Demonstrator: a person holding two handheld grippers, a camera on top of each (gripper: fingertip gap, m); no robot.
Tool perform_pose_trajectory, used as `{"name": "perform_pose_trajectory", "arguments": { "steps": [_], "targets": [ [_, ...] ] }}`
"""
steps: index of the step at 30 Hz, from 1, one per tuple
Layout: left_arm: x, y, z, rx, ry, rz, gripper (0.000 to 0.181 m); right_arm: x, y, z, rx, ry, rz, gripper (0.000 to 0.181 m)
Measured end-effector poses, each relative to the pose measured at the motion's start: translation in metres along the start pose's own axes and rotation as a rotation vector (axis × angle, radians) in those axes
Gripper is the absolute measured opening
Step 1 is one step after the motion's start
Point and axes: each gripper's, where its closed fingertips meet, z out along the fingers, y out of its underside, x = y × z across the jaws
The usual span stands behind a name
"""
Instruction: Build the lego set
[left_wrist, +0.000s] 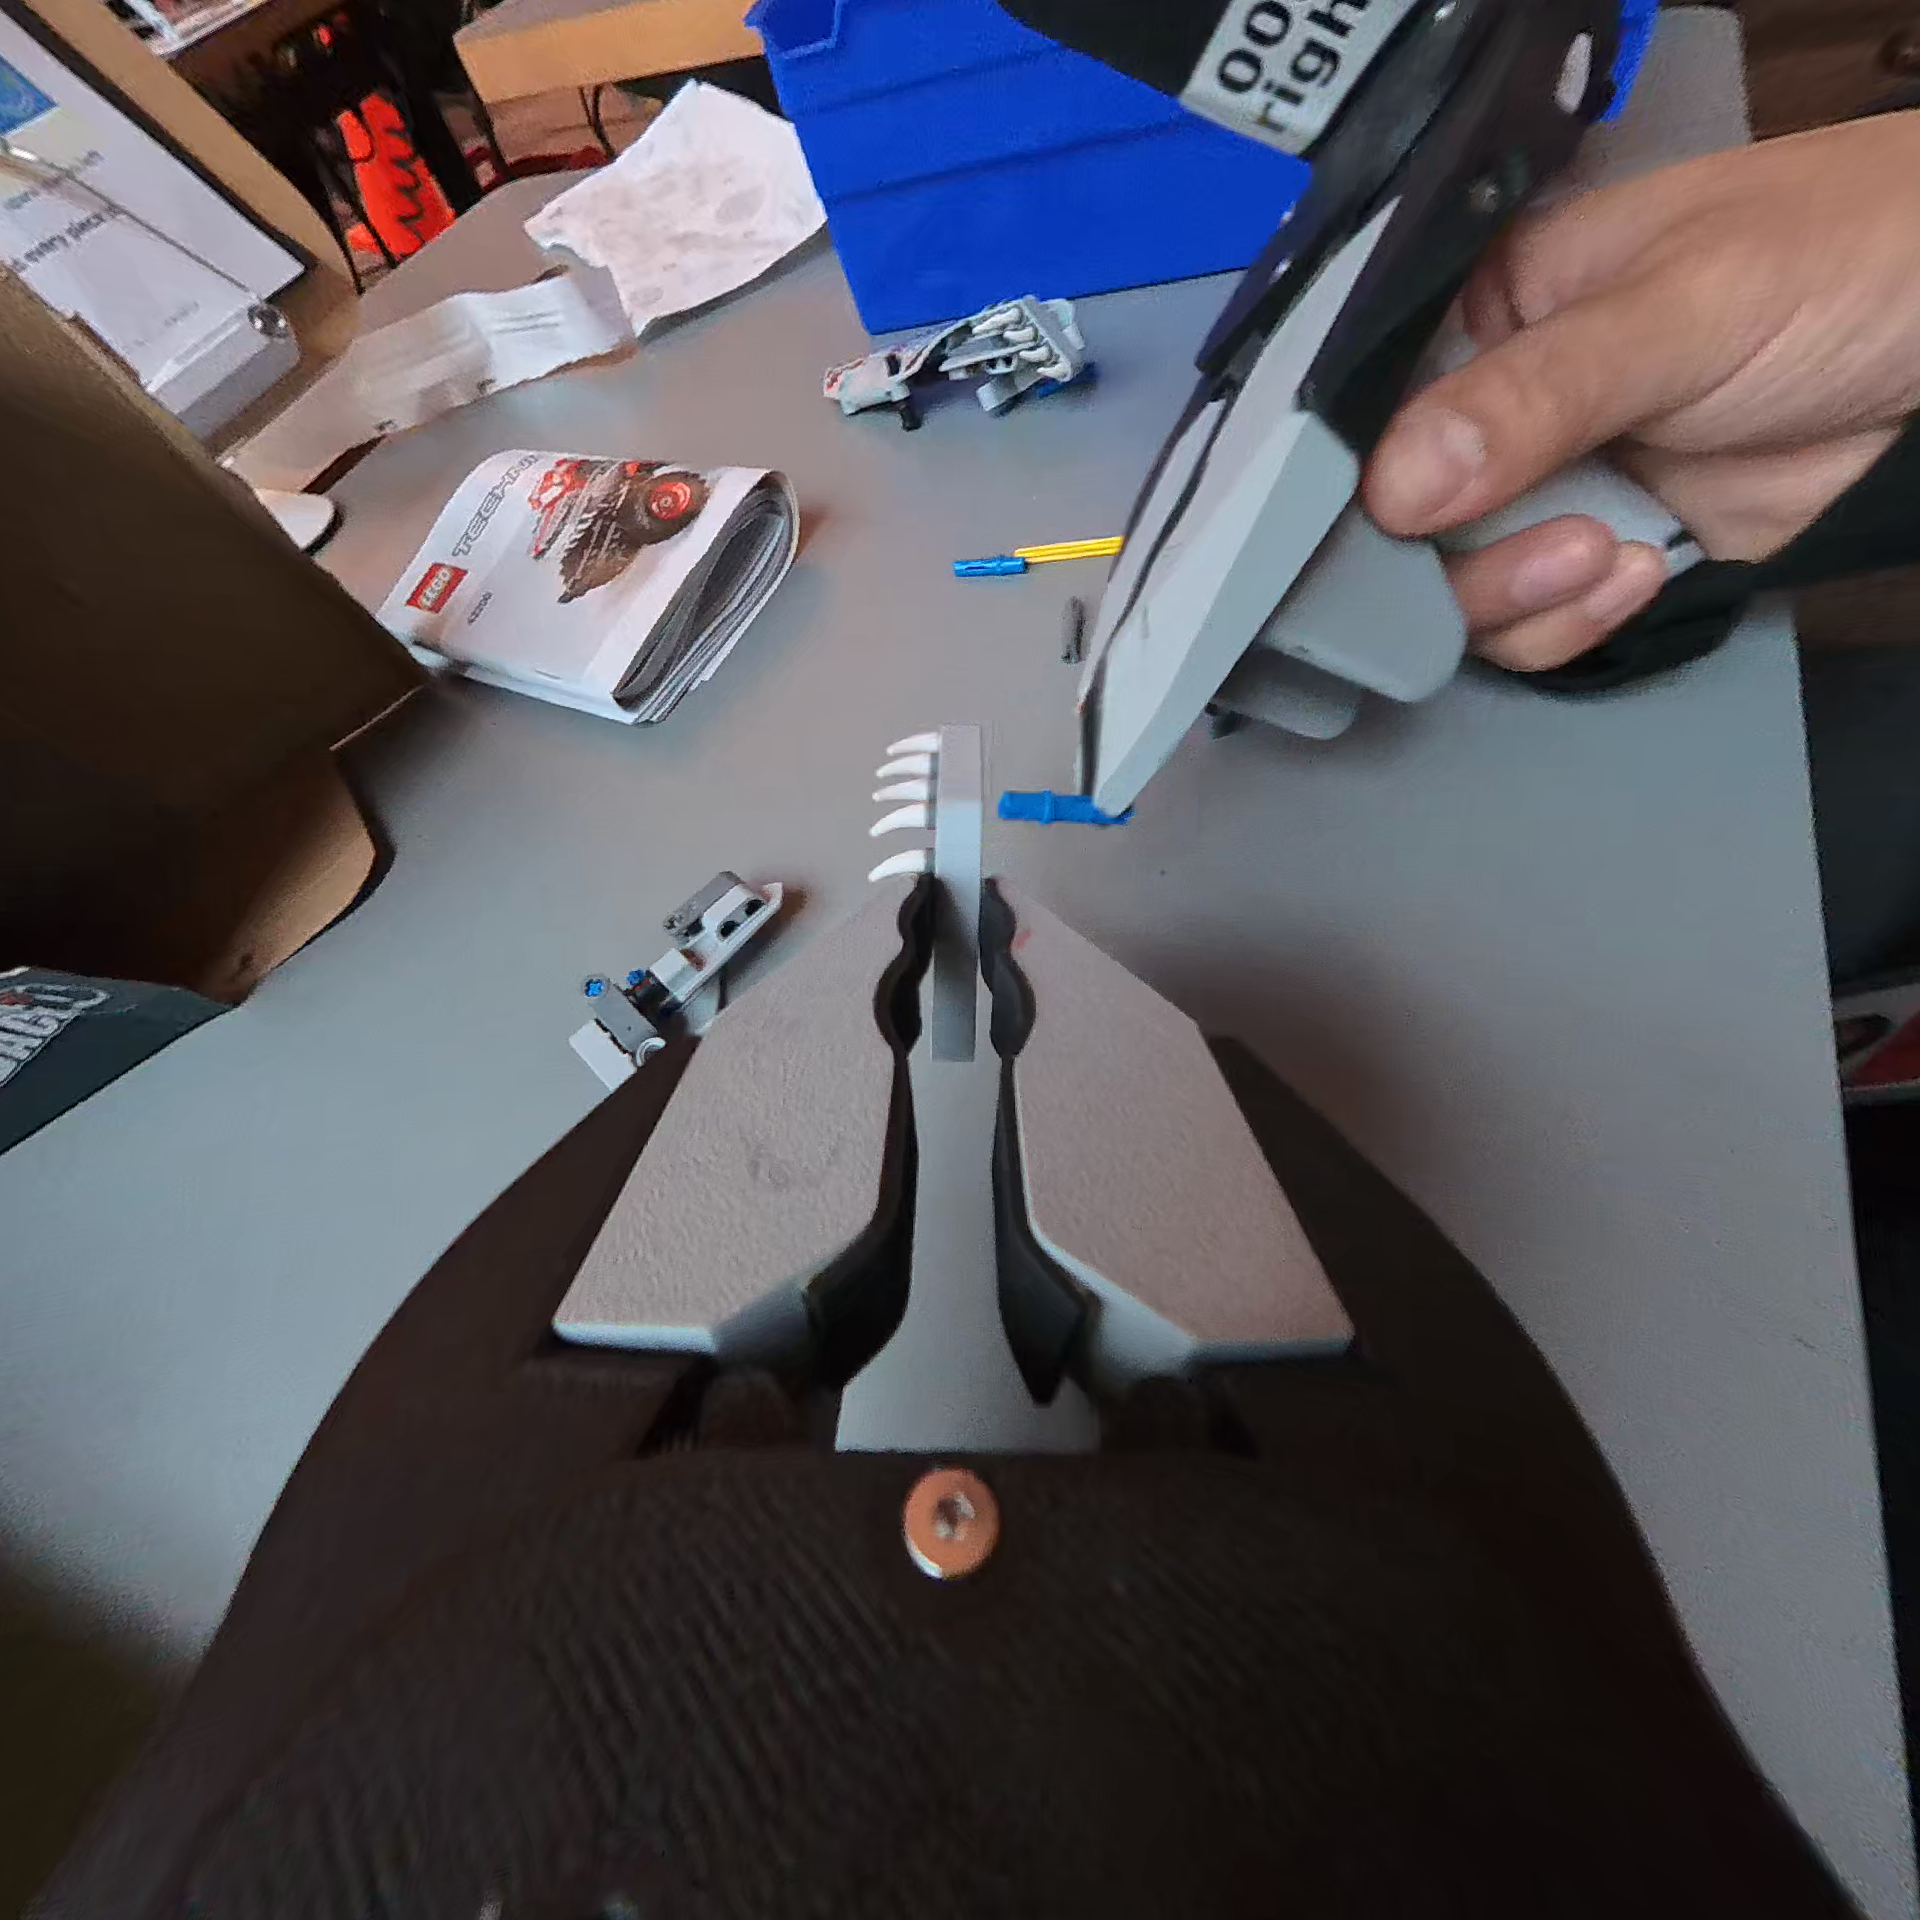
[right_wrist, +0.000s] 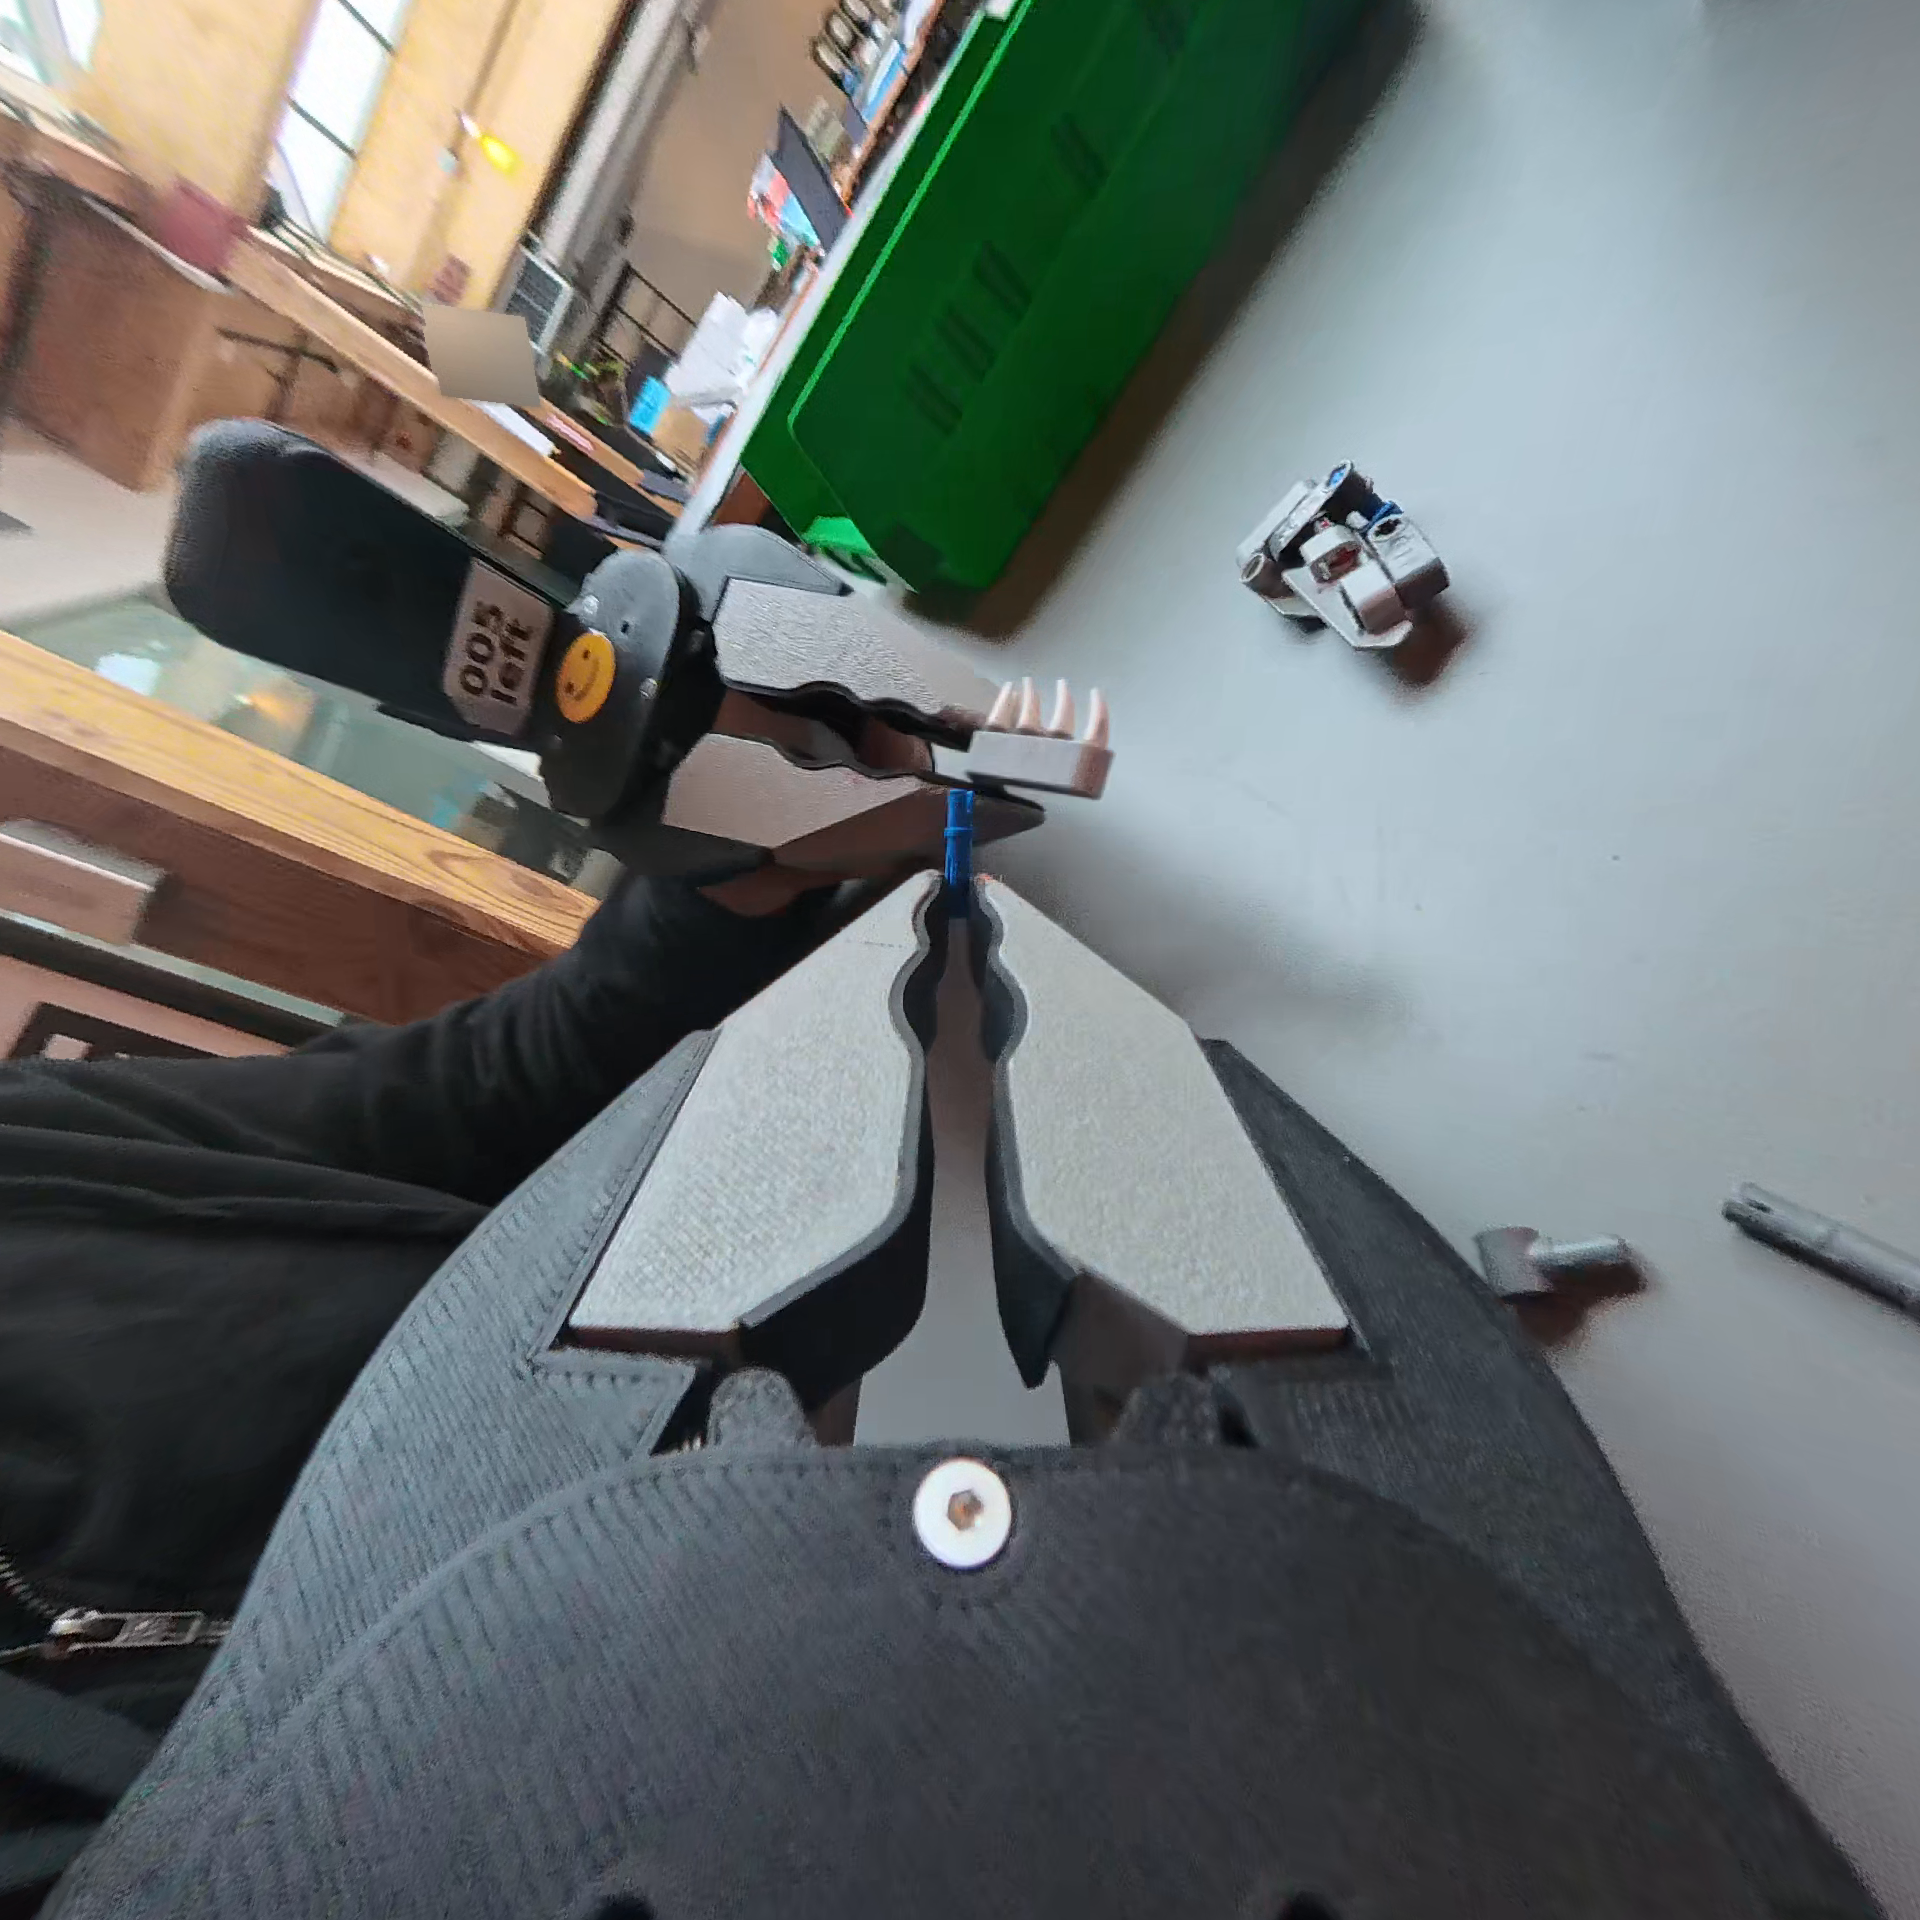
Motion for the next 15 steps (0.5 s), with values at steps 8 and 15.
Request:
{"name": "perform_pose_trajectory", "arguments": {
  "steps": [8,15],
  "targets": [
    [-0.0019,-0.0041,0.0024,0.012,-0.032,-0.026,0.006,-0.0003,-0.0041,0.0022,0.047,-0.048,0.086,0.000],
    [-0.0021,0.0005,0.0034,-0.016,-0.042,0.004,0.006,0.0050,-0.0027,0.0004,0.040,-0.028,0.107,0.000]
  ]
}}
